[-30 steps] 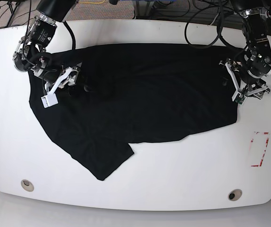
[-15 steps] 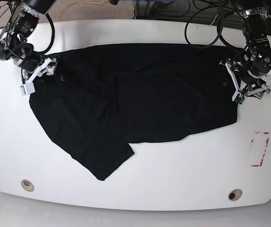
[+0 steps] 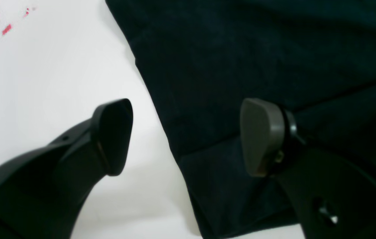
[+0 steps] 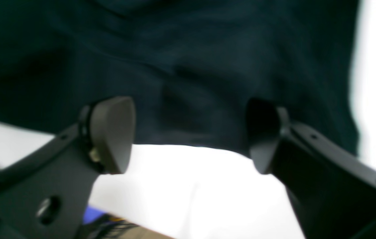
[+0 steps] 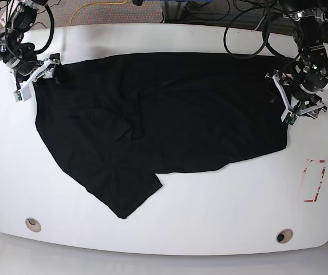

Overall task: Layout the t-shirt on the table in an organized manner, then fold the t-shirt properly
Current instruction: 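Drag the shirt shoulder outward with the right gripper, left gripper holding, then hold the shirt corners with both grippers and pull them apart taut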

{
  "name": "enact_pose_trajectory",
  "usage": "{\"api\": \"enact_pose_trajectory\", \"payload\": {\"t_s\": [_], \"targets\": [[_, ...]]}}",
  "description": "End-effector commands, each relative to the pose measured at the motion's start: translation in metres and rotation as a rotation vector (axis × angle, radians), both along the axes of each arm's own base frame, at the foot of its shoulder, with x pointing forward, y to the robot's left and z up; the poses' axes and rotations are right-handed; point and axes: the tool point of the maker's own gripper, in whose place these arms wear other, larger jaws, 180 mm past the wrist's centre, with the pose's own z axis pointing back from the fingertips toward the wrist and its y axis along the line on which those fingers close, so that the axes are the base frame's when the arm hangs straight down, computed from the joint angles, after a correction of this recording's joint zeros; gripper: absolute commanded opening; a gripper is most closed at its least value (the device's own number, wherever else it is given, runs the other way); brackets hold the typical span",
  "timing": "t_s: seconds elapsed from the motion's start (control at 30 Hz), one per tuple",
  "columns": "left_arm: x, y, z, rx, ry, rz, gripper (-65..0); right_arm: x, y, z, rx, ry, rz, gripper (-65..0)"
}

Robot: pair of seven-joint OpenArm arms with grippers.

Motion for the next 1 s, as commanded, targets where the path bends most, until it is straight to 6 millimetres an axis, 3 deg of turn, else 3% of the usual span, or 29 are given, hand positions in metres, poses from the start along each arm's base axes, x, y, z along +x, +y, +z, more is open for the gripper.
{"api": "enact_pose_trajectory", "payload": {"t_s": [0.0, 0.2, 0.3, 0.43, 0.53, 0.67, 0.97], "targets": [[0.008, 0.001, 0.011, -0.012, -0.047, -0.002, -17.2, 0.009, -0.013, 0.013, -0.092, -0.04, 0.004, -21.2], [0.004, 0.01, 0.019, -0.094, -0.088, 0.055, -17.2, 0.006, -0.024, 0.015, -0.252, -0.01, 0.0, -33.1], [0.004, 0.015, 0.023, -0.109, -0.103, 0.077, -17.2, 0.002, -0.031, 0.015, -0.319, 0.014, -0.006, -36.0], [0.002, 0.021, 0.026, -0.117, -0.115, 0.098, -16.9, 0.002, -0.037, 0.015, -0.35, 0.01, -0.017, -32.5], [0.001, 0.026, 0.028, -0.124, -0.124, 0.115, -16.8, 0.006, -0.039, 0.015, -0.354, -0.019, -0.027, -25.2], [0.001, 0.028, 0.029, -0.127, -0.127, 0.121, -16.7, 0.002, -0.041, -0.002, -0.308, 0.005, -0.049, -15.1], [-0.005, 0.038, 0.019, -0.14, -0.103, 0.162, -16.7, 0.004, -0.044, -0.024, -0.228, 0.007, -0.098, -13.5]]}}
